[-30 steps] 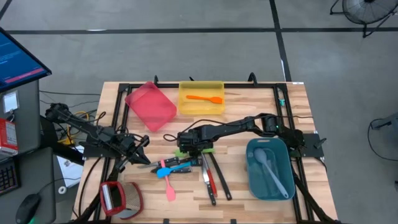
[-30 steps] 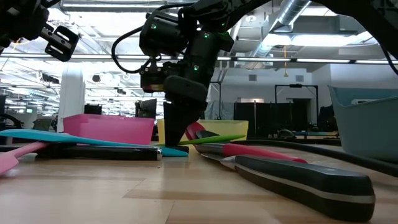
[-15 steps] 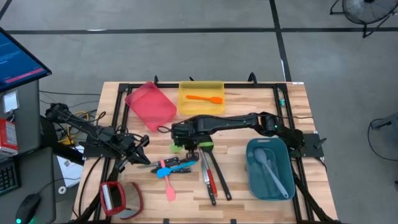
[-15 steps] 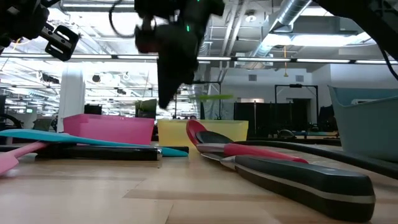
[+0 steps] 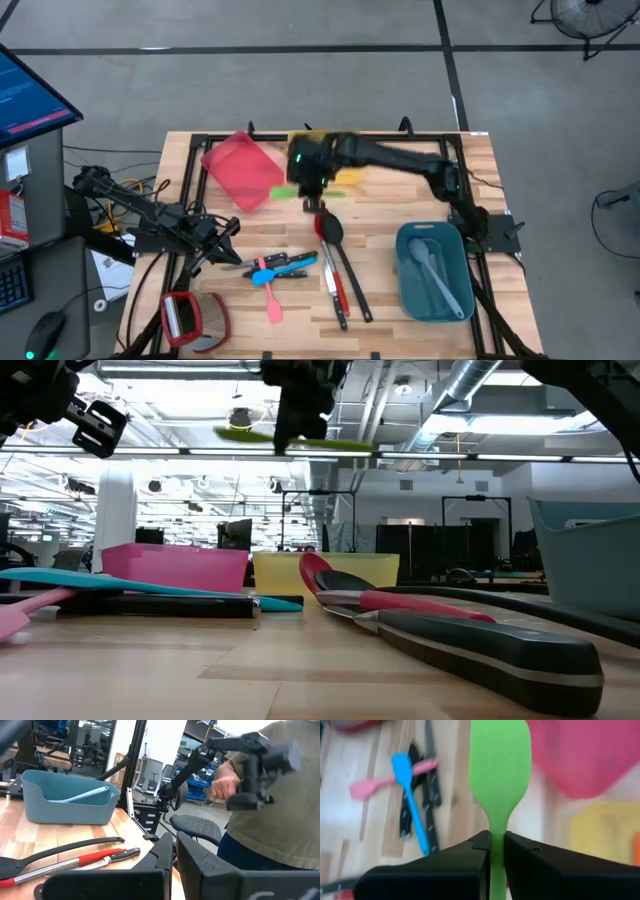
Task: Pick & Place Kitchen Items
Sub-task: Put the light green spatula into the yellow bin
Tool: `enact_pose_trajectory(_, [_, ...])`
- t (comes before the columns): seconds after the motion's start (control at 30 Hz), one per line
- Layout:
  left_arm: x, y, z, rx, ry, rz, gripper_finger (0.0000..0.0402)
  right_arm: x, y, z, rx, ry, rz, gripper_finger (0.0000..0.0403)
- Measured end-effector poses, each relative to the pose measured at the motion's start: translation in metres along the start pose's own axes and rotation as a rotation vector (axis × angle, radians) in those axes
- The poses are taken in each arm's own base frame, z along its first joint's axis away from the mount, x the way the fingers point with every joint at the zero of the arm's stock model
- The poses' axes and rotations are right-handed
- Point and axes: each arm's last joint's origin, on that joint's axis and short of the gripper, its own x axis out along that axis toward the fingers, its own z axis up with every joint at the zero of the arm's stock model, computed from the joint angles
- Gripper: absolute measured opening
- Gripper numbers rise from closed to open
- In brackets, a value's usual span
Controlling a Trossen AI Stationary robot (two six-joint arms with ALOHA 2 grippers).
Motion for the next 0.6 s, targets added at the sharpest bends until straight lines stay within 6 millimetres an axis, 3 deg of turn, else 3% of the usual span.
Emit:
enact_pose_trajectory(0.13, [0.000, 0.000, 0.000, 0.000, 0.000, 0.000, 0.0008, -0.026, -0.036, -0.003, 0.062, -0.086, -0.001, 0.0018])
enact_pose_trajectory(0.3, [0.000, 0.000, 0.000, 0.000, 0.000, 0.000, 0.0008, -0.039, -0.083, -0.014, 0.122, -0.114, -0.061, 0.0018])
enact_pose_trajectory(0.4, [0.000, 0.000, 0.000, 0.000, 0.000, 0.000, 0.0008, -0.037, -0.111, -0.020, 0.148, -0.127, -0.098, 0.0018])
enact_pose_trajectory(0.6, [0.000, 0.000, 0.000, 0.000, -0.001, -0.001, 0.0008, -0.006, -0.156, -0.041, 0.217, -0.050, -0.115, 0.0020])
